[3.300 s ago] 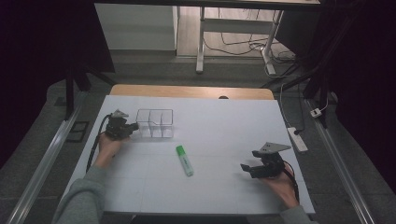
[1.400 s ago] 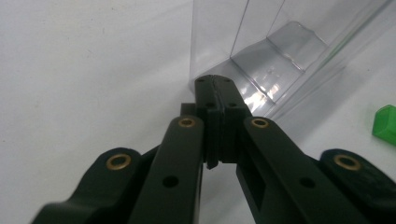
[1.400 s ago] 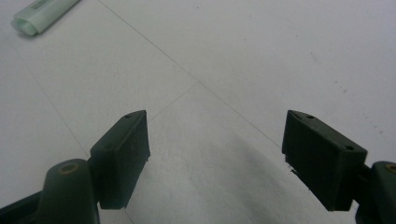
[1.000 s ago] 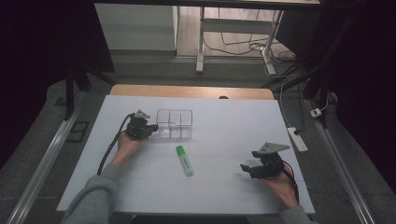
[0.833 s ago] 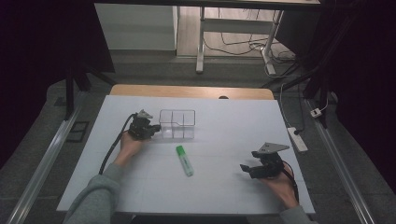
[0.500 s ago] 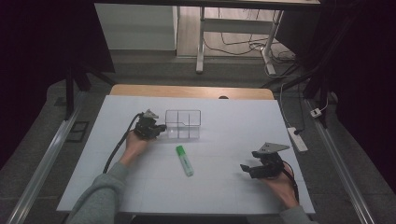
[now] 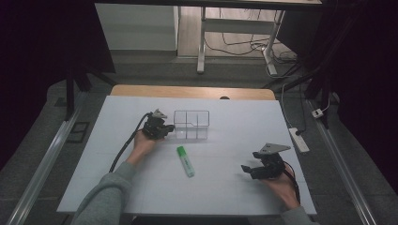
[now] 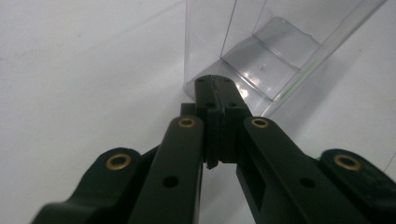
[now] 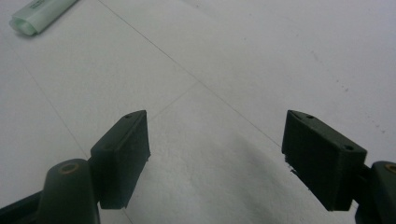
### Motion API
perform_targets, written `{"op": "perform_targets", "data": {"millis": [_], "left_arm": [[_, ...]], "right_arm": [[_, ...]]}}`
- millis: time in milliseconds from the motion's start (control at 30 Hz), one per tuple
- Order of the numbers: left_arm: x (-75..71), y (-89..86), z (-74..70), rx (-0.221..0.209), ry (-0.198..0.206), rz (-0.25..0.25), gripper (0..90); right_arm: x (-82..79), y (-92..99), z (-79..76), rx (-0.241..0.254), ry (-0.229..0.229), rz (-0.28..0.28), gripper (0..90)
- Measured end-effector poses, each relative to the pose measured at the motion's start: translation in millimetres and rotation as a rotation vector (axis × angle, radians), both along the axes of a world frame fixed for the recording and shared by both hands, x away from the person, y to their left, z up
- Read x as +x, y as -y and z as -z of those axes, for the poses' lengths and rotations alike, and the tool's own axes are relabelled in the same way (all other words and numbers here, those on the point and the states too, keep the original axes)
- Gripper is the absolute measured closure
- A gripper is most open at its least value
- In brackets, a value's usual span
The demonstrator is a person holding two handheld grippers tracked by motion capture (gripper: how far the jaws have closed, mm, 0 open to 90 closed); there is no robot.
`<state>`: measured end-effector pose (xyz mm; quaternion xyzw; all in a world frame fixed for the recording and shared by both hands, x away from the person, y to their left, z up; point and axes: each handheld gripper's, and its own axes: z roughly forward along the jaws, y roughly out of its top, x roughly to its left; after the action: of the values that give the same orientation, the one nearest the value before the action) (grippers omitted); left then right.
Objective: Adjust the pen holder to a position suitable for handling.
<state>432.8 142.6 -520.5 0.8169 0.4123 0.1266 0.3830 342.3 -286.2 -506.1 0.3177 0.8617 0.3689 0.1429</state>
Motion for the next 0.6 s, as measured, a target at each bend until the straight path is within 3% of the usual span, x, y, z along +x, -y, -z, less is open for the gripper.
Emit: {"op": "perform_targets", "data": {"millis": [600], "left_arm": [[8.8,28.6,0.5,-0.001,0.005,0.056,89.0]], "right_arm": [[-0.4,-0.9,0.7,-0.006,-0.004,0.000,22.9]]}}
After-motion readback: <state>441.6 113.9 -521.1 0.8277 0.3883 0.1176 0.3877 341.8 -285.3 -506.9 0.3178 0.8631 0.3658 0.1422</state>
